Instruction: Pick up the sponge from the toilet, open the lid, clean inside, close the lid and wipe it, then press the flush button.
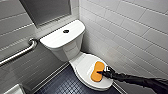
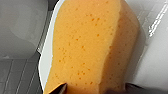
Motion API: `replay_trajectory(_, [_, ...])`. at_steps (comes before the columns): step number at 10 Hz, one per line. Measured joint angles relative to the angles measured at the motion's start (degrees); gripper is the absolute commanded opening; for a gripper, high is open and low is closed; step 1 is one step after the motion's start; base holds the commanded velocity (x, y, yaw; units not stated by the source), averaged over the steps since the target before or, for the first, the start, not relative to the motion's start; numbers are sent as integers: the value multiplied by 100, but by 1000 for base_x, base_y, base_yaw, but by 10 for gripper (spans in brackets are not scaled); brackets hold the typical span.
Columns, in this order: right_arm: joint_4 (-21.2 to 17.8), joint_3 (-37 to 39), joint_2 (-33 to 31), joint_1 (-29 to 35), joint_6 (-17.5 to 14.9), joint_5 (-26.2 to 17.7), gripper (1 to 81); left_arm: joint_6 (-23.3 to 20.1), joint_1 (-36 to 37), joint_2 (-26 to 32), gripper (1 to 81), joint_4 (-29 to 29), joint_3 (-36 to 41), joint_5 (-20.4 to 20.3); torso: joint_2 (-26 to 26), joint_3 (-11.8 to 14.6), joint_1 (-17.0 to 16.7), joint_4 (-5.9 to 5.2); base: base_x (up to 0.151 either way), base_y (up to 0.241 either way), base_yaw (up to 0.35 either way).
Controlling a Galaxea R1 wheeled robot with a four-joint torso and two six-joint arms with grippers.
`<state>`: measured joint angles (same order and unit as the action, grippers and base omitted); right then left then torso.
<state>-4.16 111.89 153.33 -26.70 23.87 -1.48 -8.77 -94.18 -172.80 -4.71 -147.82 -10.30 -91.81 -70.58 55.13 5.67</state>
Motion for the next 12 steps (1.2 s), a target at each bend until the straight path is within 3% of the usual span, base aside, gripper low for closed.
replay_trajectory(2, [15, 27, 6, -48, -6, 155, 811, 0, -2, 33, 811, -2, 2, 20, 0, 0, 0, 0, 0, 0, 0])
replay_trajectory(7, [434, 294, 290, -428, -55, 1379, 811, 4, -91, 108, 811, -9, 2, 102, -2, 0, 0, 2, 0, 0, 0])
replay_trajectory(12, [733, 413, 402, -634, -94, 1793, 811, 4, -94, 107, 811, -11, 2, 112, -5, 0, 0, 5, 0, 0, 0])
